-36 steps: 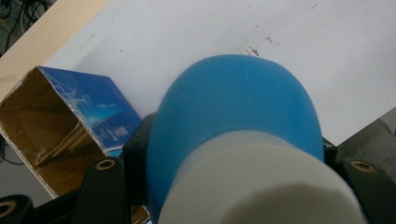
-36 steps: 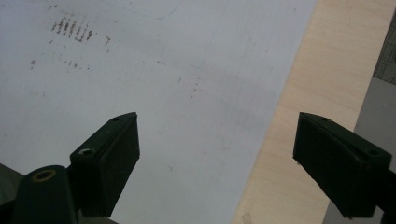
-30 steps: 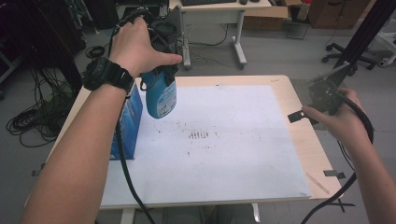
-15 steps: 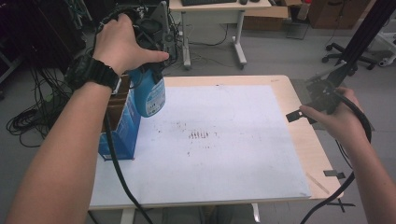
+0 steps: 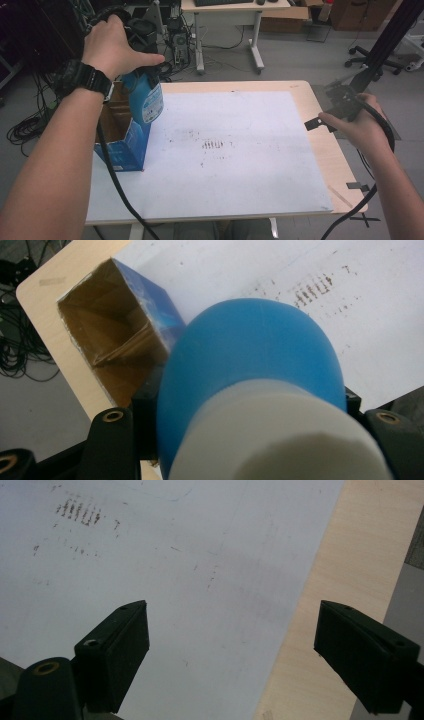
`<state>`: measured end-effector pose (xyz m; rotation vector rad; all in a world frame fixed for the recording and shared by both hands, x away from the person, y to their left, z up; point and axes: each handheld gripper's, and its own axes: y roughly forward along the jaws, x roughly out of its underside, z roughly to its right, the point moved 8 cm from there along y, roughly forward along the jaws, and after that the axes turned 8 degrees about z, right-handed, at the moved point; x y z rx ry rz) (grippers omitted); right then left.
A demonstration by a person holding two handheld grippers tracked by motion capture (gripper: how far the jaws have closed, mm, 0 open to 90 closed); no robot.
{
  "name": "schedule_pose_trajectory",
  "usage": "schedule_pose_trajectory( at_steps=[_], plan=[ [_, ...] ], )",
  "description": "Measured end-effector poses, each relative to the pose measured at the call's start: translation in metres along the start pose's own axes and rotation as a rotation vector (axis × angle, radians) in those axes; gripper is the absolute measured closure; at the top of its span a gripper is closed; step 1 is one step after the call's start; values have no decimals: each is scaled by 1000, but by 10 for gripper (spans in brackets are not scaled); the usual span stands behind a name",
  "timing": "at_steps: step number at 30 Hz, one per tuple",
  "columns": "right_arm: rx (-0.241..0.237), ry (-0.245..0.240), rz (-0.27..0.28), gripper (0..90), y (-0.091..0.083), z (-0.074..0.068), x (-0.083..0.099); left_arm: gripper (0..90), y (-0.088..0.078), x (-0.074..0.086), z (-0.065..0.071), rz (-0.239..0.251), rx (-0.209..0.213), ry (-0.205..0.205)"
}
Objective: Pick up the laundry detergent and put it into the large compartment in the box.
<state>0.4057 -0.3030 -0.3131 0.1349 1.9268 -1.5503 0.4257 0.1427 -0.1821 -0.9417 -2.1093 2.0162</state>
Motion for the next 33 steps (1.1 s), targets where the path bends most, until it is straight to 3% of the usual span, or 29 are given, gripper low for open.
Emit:
schedule_pose_trajectory(
  at_steps=[10,22,33],
  plan=[
    [-2,7,-4,144,3,2,2,387,0,10,-19,-14,-16,-31],
    [-1,7,-1,143,-1,3,1,388,-6,19,-32,-23,-34,-55],
    [0,7,5,143,-5,3,1,388,-7,29,-49,-29,-65,-116]
  ],
)
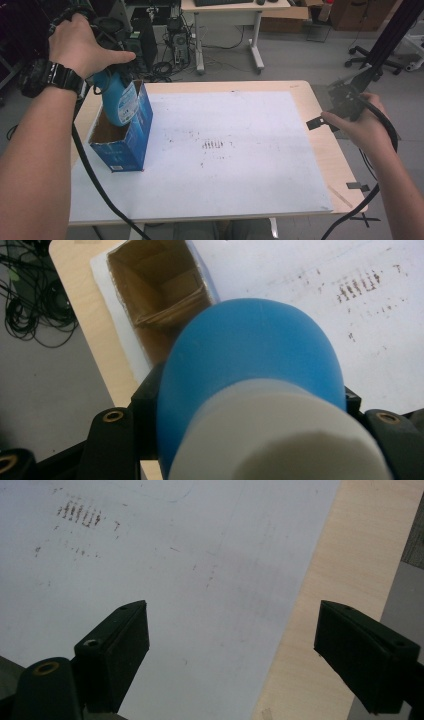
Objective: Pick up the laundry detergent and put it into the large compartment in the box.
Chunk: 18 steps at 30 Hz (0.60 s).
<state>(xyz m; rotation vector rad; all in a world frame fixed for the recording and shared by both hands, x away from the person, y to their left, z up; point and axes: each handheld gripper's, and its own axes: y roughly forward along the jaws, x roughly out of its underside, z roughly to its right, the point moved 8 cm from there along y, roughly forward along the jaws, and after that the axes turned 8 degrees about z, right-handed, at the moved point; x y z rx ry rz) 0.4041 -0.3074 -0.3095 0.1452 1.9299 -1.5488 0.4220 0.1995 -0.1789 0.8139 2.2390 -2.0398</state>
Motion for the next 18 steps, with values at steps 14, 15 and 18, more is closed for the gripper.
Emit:
schedule_pose_trajectory(
  at_steps=[14,15,18],
  plan=[
    [-3,9,-2,142,0,2,2,388,7,5,-13,10,-33,-67],
    [-4,10,-2,143,0,3,2,388,8,5,-14,11,-35,-71],
    [-5,9,-3,143,1,3,3,387,10,7,-16,7,-37,-84]
  ],
)
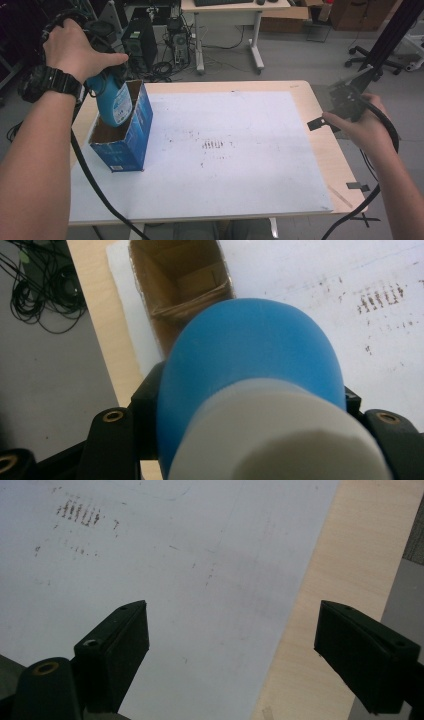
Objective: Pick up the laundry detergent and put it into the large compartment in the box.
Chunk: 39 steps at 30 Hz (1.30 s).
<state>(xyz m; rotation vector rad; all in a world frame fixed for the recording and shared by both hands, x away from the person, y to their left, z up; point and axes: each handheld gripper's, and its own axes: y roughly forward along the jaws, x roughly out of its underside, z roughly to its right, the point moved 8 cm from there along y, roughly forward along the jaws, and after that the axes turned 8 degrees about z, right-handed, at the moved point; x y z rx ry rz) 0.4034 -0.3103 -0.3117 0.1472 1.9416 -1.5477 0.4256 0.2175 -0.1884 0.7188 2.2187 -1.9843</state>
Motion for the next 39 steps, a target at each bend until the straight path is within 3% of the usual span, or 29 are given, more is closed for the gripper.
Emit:
schedule_pose_trajectory(
  at_steps=[11,39],
  plan=[
    [-1,3,-3,143,1,2,2,387,7,6,-13,-9,-17,-49],
    [0,4,-20,142,8,2,4,387,27,16,-22,-27,-10,-95]
  ],
)
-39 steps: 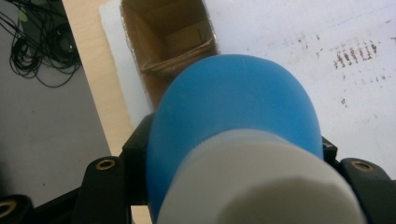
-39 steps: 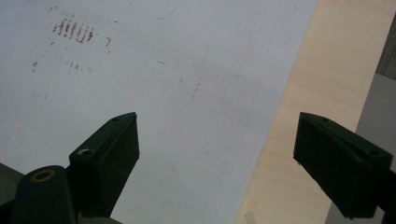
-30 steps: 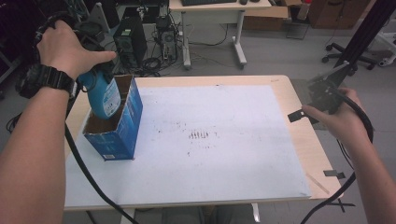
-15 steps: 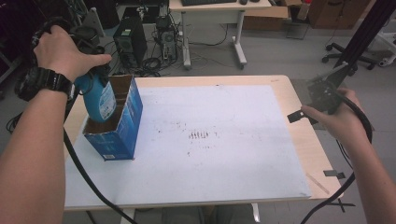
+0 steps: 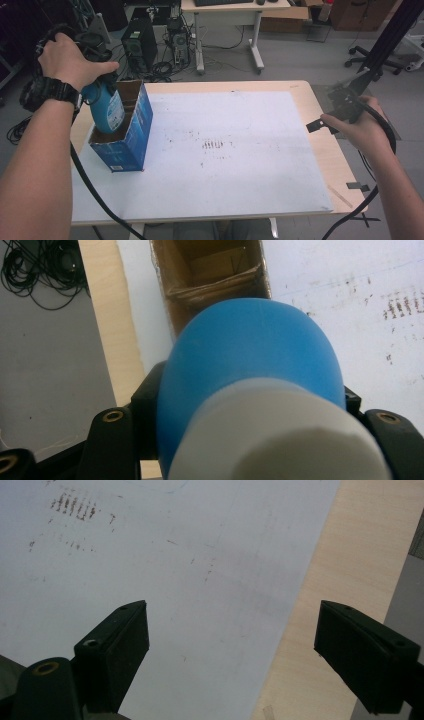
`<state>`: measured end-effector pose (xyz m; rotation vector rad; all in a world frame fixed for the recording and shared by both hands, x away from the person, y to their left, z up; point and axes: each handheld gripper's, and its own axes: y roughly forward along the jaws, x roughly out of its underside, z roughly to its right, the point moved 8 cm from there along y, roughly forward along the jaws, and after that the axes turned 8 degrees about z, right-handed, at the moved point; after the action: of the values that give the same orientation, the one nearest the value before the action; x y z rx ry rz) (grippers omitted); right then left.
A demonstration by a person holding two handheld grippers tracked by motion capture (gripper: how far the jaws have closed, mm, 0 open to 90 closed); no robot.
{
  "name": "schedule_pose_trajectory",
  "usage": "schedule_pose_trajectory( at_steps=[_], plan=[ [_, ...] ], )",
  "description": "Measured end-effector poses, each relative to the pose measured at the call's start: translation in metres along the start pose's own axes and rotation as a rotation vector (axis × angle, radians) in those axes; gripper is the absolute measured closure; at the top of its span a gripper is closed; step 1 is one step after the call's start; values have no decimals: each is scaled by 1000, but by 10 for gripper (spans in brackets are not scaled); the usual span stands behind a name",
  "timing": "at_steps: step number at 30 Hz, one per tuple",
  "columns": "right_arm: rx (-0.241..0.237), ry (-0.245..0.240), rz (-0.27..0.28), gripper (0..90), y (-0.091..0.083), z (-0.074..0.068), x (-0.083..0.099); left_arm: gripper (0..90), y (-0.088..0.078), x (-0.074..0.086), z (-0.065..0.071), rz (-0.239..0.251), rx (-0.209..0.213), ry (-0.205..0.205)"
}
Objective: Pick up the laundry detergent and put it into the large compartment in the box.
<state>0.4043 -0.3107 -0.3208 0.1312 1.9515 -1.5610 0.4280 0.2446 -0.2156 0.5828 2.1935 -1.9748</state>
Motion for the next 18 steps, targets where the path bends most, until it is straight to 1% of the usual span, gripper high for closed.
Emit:
schedule_pose_trajectory(
  at_steps=[6,18],
  plan=[
    [-2,1,-5,143,2,0,2,387,9,2,0,-4,10,-13],
    [-2,0,-15,141,6,1,5,387,23,6,0,-14,24,-21]
  ],
)
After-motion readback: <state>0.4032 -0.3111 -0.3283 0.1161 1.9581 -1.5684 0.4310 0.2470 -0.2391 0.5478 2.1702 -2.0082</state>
